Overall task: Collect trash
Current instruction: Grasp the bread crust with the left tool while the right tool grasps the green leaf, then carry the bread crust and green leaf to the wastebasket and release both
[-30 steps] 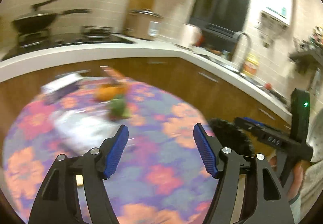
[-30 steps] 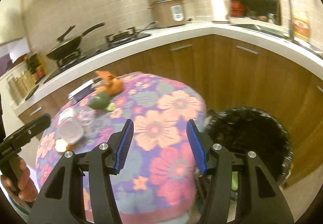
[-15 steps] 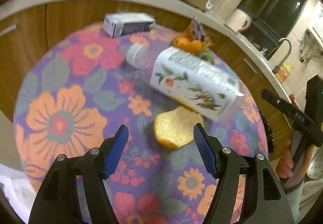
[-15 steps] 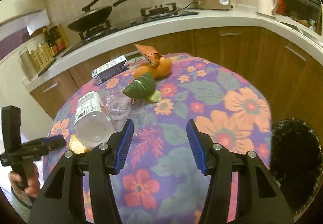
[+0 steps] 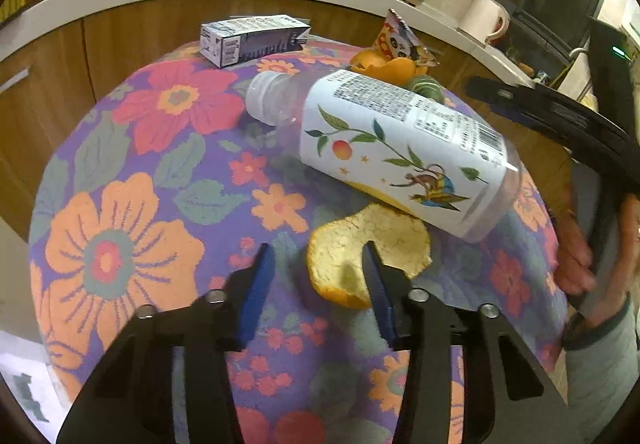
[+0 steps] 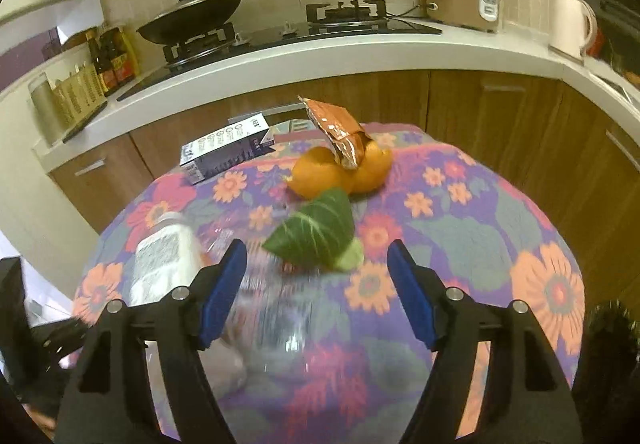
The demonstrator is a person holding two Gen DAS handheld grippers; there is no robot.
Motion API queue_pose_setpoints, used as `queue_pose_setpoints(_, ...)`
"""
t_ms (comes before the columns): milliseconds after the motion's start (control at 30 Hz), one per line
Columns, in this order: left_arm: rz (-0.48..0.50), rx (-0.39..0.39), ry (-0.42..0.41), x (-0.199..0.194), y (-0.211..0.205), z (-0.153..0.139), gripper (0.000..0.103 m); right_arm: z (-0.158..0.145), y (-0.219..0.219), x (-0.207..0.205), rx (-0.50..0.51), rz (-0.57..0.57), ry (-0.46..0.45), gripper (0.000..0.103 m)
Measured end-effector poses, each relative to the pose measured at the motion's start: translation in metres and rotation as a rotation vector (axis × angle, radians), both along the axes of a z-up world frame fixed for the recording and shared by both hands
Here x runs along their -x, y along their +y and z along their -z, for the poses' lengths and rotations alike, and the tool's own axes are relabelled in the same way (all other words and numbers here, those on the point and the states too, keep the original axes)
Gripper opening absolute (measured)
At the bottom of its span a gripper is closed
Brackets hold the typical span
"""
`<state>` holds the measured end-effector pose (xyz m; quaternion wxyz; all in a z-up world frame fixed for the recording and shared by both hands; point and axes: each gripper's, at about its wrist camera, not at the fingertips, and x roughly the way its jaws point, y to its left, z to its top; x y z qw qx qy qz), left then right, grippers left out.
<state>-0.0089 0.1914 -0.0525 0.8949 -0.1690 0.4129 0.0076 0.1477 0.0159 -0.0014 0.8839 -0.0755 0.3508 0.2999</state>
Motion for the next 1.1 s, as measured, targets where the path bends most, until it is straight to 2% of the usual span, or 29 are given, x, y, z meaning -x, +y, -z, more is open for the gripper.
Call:
queue_pose_setpoints(33, 0.018, 0.025, 0.001, 0.000, -0.001, 0.001, 0.018, 0.002, 0.003, -0.004, 0.006, 0.002, 0.000, 0.069)
queue_pose_setpoints(133, 0.015, 0.035, -0.004, 0.000, -0.002, 0.003, 0.010, 0.012, 0.016, -0.016, 0.025, 0.004, 0.004, 0.069)
queue_pose_setpoints(267, 0.018, 0.053, -0.028, 0.006, -0.004, 0.000, 0.004, 0.022, 0.024, -0.024, 0.029, 0.010, 0.007, 0.069)
queue_pose_setpoints(500, 0.028, 0.048, -0.077, 0.013, -0.006, -0.008, 0.003, 0.032, 0.030, -0.030, 0.047, 0.041, -0.001, 0.067)
queue_pose_setpoints(533, 0.026, 0.054, -0.083, 0.013, -0.005, -0.009, 0.003, 0.033, 0.031, -0.031, 0.052, 0.042, 0.005, 0.063)
queue_pose_setpoints(600, 0.031, 0.064, -0.090, 0.015, -0.004, -0.010, 0.003, 0.035, 0.031, -0.031, 0.052, 0.032, 0.017, 0.043)
queue_pose_setpoints(667, 0.041, 0.066, -0.100, 0.017, -0.006, -0.012, 0.003, 0.035, 0.031, -0.029, 0.044, 0.021, 0.019, 0.029)
queue_pose_setpoints(733, 0.049, 0.064, -0.106, 0.019, -0.008, -0.014, 0.003, 0.033, 0.030, -0.027, 0.036, 0.016, 0.011, 0.020)
queue_pose_setpoints(767, 0.057, 0.062, -0.110, 0.020, -0.010, -0.015, 0.003, 0.032, 0.028, -0.024, 0.027, 0.011, 0.006, 0.011)
queue_pose_setpoints(900, 0.092, 0.063, -0.132, 0.027, -0.017, -0.022, 0.002, 0.026, 0.019, -0.014, -0.017, 0.008, -0.006, 0.004)
queue_pose_setpoints(1100, 0.153, 0.050, -0.172, 0.037, -0.035, -0.034, 0.002, 0.006, -0.010, 0.006, -0.097, 0.031, -0.031, 0.003)
